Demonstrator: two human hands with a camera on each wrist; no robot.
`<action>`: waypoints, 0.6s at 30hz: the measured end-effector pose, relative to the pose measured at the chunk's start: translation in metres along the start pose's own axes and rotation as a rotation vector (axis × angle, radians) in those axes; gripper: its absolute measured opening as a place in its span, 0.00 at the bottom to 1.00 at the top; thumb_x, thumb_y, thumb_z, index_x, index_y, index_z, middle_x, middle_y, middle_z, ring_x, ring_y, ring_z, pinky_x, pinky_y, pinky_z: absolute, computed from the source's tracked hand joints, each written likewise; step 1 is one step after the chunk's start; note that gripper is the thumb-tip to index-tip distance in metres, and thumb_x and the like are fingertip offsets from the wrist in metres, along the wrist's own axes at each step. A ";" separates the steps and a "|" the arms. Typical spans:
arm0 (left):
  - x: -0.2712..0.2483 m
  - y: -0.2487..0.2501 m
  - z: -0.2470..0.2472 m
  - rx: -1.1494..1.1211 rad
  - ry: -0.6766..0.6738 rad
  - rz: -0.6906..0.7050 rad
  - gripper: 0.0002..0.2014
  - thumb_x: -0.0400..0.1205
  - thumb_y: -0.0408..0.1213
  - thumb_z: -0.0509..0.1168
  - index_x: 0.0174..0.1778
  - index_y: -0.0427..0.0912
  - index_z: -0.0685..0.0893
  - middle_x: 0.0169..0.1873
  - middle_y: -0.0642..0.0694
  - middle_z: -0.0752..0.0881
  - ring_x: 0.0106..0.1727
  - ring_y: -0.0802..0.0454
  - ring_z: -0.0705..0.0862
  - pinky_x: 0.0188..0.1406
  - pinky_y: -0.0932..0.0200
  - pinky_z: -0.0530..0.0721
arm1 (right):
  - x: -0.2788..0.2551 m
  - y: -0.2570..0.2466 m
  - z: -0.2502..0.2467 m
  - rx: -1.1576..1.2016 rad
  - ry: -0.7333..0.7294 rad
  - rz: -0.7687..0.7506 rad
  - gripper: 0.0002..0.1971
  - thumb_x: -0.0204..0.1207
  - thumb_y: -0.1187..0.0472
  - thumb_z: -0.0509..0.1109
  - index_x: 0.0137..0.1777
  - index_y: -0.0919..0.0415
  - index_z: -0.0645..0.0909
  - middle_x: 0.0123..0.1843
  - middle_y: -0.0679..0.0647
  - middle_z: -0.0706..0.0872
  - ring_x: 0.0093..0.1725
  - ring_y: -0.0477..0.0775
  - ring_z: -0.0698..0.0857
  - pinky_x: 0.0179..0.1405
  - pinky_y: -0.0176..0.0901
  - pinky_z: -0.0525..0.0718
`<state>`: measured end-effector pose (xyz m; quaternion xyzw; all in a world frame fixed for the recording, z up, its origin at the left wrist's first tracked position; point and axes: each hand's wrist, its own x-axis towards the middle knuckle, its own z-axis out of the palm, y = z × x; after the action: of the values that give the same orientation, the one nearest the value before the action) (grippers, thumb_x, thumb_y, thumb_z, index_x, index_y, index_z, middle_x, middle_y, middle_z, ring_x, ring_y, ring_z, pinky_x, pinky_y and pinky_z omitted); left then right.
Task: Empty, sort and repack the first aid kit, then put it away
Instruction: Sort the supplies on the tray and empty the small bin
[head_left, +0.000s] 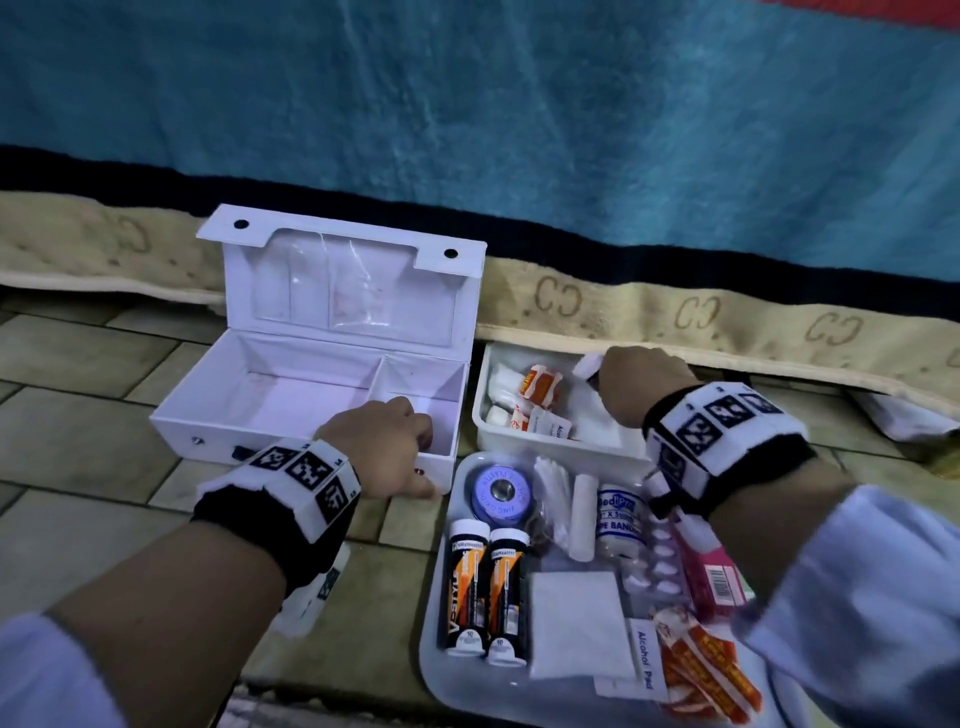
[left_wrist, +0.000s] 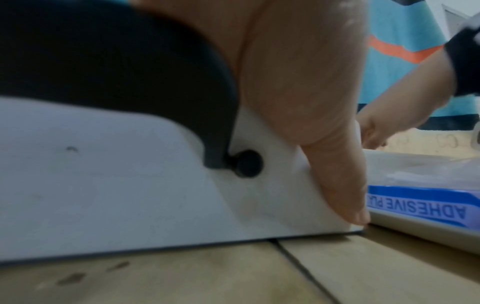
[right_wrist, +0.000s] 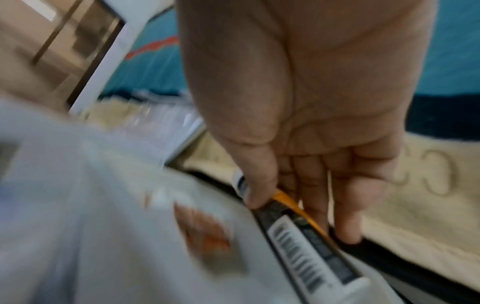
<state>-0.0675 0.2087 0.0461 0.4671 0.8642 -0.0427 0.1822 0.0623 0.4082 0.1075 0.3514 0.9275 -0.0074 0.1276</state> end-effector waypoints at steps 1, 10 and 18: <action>0.000 0.000 0.000 0.000 0.001 0.001 0.29 0.71 0.64 0.67 0.63 0.52 0.74 0.61 0.50 0.74 0.60 0.48 0.77 0.57 0.48 0.80 | -0.007 0.001 -0.007 0.095 0.034 0.012 0.09 0.82 0.60 0.53 0.44 0.52 0.74 0.59 0.59 0.82 0.57 0.64 0.80 0.50 0.48 0.73; 0.000 0.001 -0.001 0.010 0.008 0.011 0.27 0.73 0.61 0.66 0.64 0.51 0.74 0.62 0.49 0.73 0.61 0.48 0.76 0.54 0.51 0.78 | -0.087 -0.042 0.020 0.093 -0.071 -0.470 0.15 0.81 0.60 0.62 0.67 0.56 0.71 0.61 0.57 0.70 0.56 0.61 0.80 0.52 0.51 0.79; 0.001 0.001 0.000 0.009 0.018 0.016 0.25 0.74 0.59 0.65 0.63 0.52 0.76 0.61 0.49 0.74 0.60 0.47 0.76 0.54 0.50 0.79 | -0.085 -0.057 0.047 -0.004 0.042 -0.442 0.19 0.80 0.57 0.64 0.70 0.51 0.69 0.64 0.56 0.75 0.65 0.60 0.75 0.56 0.52 0.76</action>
<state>-0.0674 0.2097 0.0463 0.4752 0.8618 -0.0412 0.1726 0.0969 0.3051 0.0778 0.1396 0.9843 -0.0263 0.1043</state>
